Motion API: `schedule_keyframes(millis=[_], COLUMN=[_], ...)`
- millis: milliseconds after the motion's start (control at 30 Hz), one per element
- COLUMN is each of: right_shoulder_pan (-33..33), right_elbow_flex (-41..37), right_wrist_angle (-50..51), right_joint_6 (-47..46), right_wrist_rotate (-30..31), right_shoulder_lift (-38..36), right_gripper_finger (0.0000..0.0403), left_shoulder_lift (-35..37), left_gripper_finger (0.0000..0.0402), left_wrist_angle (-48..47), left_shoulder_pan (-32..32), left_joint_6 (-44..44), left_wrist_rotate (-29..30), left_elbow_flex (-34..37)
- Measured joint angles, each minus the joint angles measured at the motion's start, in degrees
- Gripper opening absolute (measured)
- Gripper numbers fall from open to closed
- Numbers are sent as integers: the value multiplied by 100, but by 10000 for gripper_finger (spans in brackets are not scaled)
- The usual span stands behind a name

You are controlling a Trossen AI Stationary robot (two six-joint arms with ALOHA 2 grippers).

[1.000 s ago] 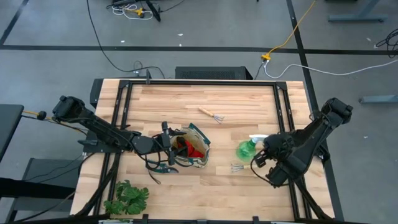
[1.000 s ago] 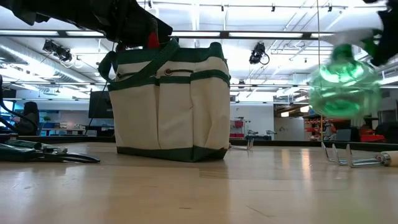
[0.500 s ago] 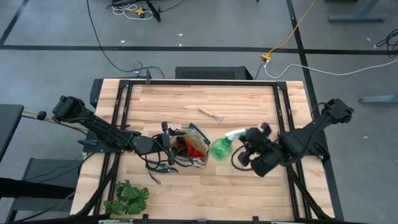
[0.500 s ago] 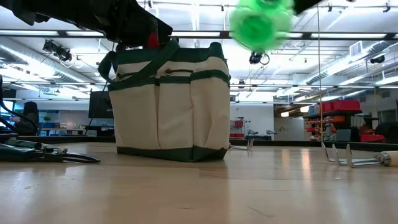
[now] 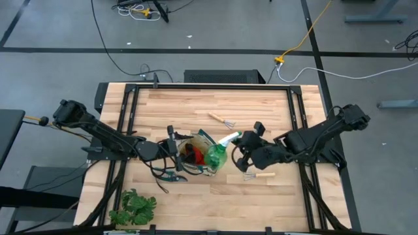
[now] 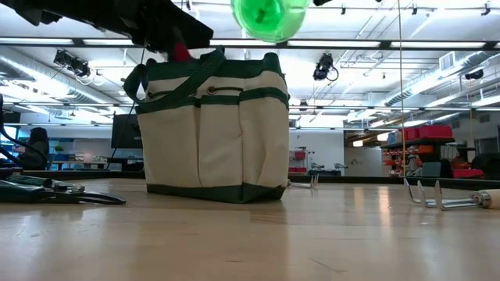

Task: Pick & Place Garden tools in Gardening bag
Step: Put the green spray bottle into the gardening bag

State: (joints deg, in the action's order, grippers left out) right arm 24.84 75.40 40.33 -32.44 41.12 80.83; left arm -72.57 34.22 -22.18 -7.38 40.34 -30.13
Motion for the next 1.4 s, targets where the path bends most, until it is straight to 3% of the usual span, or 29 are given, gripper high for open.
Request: schedule_keyframes(millis=[533, 1400], right_shoulder_pan=[-532, -896], right_elbow_flex=[0, 0], right_wrist_angle=[-1060, -1165], right_joint_6=[976, 1485], right_wrist_rotate=[-448, -900], right_shoulder_lift=[512, 1157], right_gripper_finger=[6, 4], left_shoulder_lift=[1039, 1075], left_gripper_finger=[270, 270], left_wrist_angle=[-1279, -1598], left_shoulder_pan=[-135, -130], left_joint_6=[-78, 77], left_wrist_rotate=[673, 725], left_elbow_flex=[-1, -2])
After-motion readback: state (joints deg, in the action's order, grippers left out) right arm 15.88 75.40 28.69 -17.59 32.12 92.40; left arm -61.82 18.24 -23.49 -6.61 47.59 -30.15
